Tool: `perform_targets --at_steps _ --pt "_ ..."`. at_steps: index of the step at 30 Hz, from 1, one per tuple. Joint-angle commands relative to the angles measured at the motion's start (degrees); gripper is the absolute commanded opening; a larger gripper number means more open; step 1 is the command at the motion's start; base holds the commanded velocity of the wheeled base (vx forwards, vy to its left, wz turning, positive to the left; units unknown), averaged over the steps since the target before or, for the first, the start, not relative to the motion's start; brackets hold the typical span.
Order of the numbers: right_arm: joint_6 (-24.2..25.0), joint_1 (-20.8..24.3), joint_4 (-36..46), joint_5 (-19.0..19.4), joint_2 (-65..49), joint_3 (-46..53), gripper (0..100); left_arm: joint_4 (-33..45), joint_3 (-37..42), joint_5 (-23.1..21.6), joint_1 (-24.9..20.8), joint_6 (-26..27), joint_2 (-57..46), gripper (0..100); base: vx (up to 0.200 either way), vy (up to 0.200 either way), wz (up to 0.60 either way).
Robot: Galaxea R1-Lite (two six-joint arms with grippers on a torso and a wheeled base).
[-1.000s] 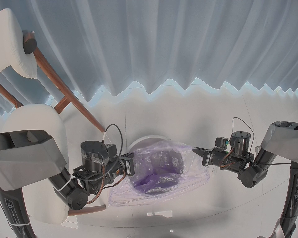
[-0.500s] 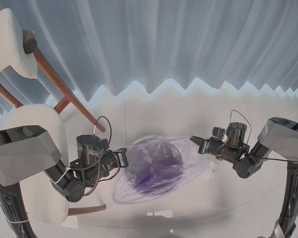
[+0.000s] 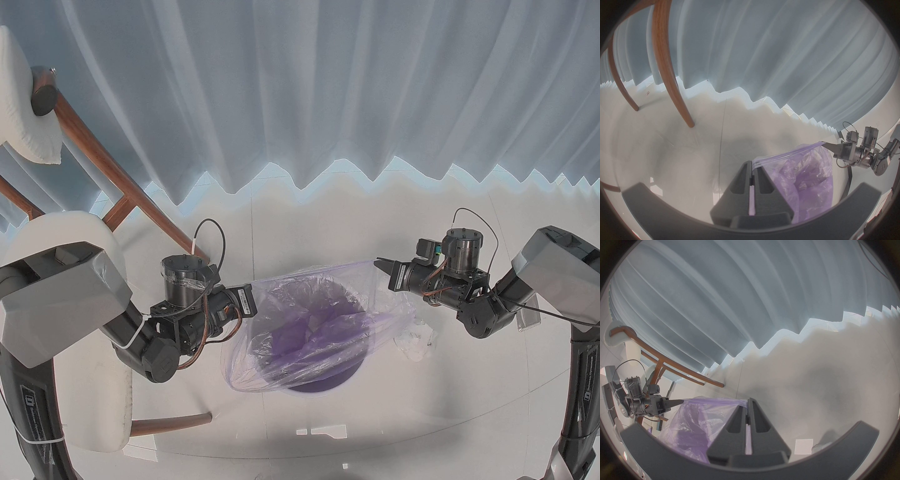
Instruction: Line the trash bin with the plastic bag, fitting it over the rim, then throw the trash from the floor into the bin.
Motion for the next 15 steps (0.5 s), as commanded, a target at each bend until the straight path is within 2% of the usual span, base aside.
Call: perform_targets --at_steps 1,15 --pt "0.01 0.13 0.73 -0.01 1.61 -1.34 0 -0.06 -0.59 0.30 0.19 -0.71 2.24 0 0.000 0.000 0.00" --pt "0.63 0.57 0.20 -0.27 3.02 2.35 0 -0.68 -0.32 1.35 0.45 -1.41 3.39 0 0.000 0.000 0.00"
